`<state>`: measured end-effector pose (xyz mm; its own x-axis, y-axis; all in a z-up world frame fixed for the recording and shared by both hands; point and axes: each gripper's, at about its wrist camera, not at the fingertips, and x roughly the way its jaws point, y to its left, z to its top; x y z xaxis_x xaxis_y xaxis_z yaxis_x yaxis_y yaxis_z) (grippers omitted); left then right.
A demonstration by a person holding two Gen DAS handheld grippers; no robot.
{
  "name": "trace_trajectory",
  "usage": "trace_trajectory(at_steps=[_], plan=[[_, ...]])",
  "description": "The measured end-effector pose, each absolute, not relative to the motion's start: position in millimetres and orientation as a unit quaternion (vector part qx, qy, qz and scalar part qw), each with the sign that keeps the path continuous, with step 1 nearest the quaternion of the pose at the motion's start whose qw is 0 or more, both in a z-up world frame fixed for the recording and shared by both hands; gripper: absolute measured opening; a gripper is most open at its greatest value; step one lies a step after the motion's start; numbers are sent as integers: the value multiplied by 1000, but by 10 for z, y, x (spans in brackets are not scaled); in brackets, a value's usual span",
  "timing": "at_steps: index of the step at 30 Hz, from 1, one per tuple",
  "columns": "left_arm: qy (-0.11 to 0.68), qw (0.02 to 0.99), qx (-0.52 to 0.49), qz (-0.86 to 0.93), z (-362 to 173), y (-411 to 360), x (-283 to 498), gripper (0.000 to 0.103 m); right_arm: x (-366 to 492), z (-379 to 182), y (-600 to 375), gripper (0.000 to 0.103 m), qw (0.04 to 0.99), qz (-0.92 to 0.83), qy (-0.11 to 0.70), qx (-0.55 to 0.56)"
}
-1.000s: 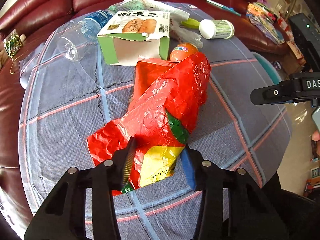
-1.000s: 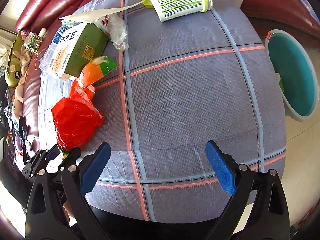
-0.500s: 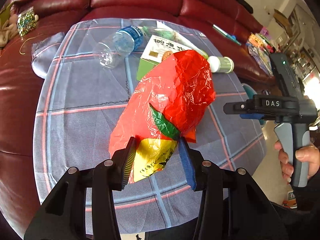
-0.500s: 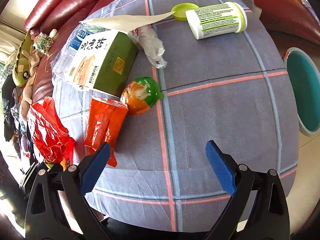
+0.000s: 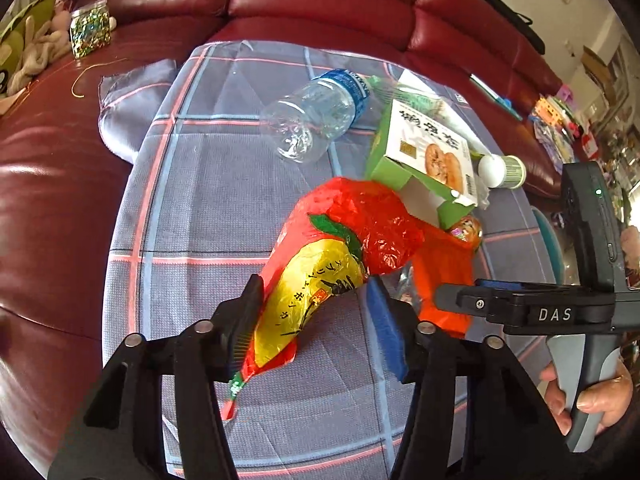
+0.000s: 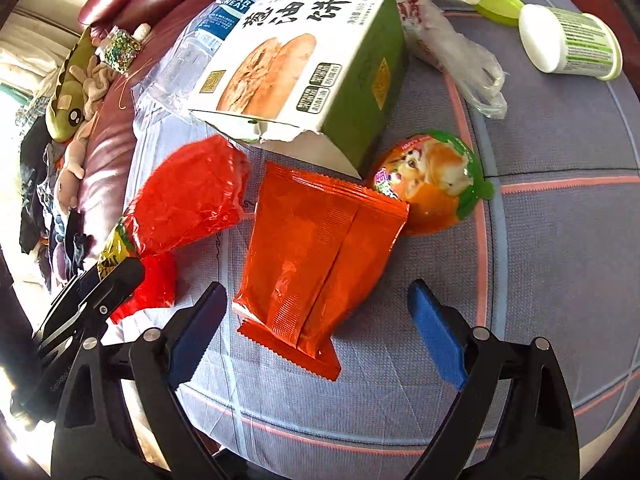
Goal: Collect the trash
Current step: 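Grasp the red-yellow wrapper with the left tool while the right tool grasps the orange packet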
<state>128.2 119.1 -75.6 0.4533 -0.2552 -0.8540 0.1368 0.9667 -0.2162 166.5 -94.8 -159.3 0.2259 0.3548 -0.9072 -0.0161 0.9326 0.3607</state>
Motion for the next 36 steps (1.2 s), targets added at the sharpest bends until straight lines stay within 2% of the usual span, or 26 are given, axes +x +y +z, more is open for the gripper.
trace_trajectory(at_steps=[2,5,7,9,10,12,19,24,30,36], plan=[[518,847,-55,-107,-854,1232,1354,56,1689,-1590,-871,70,776,124,605,128],[525,843,-50,-101,-924,1243,1403,56,1705,-1587,-784,54,778,133,605,109],[524,845,-37,-102,-932,1210,1405,55,1687,-1599,-737,36,775,142,607,100],[524,846,-23,-93,-932,1177,1391,36,1651,-1590,-720,26,776,151,604,96],[523,847,-24,-92,-918,1172,1371,32,1627,-1586,-721,25,773,159,605,101],[521,849,-25,-82,-876,1177,1333,4,1575,-1542,-753,24,775,166,602,97],[509,857,-45,-68,-681,1222,1184,3,1473,-1214,-1079,23,789,173,578,117],[479,873,-47,-82,-288,1041,1047,3,1342,-912,-1505,23,809,166,546,138],[448,883,-28,-135,97,447,1027,3,1233,-639,-2257,23,836,123,507,169],[445,872,-5,-203,217,-388,1115,4,1098,-477,-3080,24,854,67,477,198]])
